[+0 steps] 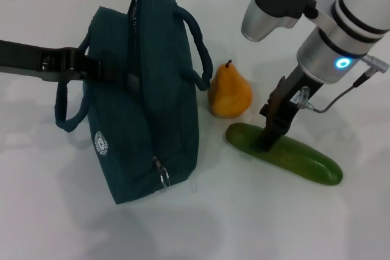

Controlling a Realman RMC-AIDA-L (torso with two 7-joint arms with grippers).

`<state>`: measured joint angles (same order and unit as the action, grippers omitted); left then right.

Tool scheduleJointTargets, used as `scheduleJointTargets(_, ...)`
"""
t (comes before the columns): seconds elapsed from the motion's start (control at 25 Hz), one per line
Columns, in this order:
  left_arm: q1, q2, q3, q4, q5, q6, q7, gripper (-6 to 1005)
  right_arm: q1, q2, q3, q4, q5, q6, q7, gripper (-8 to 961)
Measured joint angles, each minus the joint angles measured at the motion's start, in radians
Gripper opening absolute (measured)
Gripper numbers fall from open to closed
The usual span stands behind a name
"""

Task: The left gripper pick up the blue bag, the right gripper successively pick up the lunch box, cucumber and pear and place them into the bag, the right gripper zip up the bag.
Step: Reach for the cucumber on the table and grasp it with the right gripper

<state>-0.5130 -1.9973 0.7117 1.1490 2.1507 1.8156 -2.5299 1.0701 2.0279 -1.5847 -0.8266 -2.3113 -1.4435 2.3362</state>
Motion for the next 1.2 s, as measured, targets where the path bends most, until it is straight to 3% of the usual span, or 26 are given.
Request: scheduleJointTargets(1.2,-0.001,-0.001,0.001,-0.003,0.000,-0.003,0.006,36,0.022,0.000,-0.119,0.104,0.085,0.108,-0.001,829)
